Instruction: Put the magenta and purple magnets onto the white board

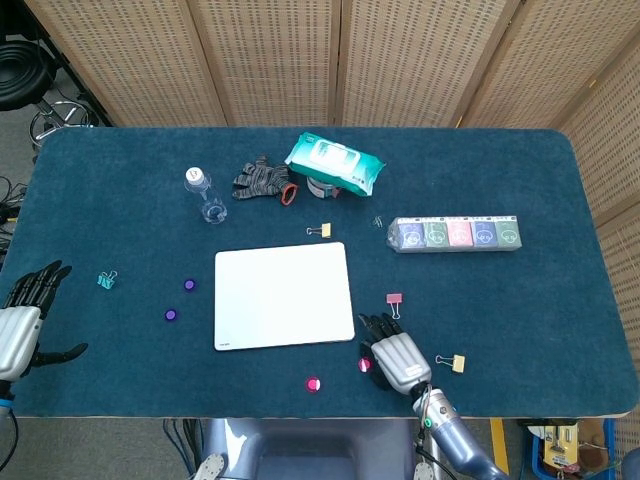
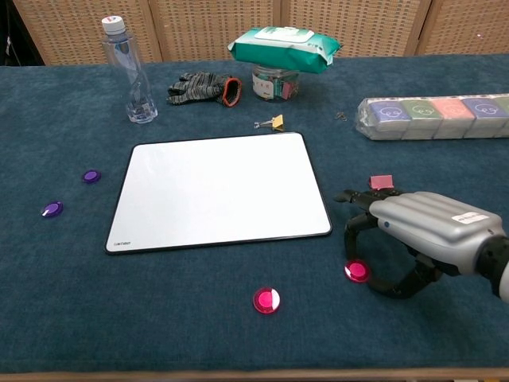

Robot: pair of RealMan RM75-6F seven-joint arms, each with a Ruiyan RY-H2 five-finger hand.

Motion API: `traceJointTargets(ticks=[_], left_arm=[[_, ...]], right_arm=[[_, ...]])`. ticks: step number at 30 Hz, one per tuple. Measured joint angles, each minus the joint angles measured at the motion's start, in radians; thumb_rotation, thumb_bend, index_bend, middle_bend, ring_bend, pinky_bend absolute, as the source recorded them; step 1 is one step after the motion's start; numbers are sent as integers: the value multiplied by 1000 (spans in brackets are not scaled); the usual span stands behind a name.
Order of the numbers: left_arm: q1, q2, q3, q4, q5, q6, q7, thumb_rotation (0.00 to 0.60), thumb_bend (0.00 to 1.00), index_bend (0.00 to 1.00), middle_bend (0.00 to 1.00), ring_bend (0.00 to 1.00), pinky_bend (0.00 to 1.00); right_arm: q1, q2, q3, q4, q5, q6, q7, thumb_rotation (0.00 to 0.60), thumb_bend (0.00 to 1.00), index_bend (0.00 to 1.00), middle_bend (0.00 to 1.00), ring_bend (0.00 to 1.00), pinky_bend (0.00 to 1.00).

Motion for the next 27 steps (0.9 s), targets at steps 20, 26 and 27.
traceJointTargets(ticks=[20,26,27], left_arm=[[1,3,-3,-3,-4,-9,0,600,22,0,0,0,0],[1,4,-4,-5,-4,-12,-1,600,22,0,0,0,0],[1,4,-4,-5,-5,-13,-1,600,22,0,0,0,0]], right_arm=[[15,11,55,-56,27,25,72,600,388,570,0,0,0],[64,-5,122,-69,93,14,37,600,388,565,0,0,0],[77,-14,135,-67,109,10,26,600,389,565,0,0,0]])
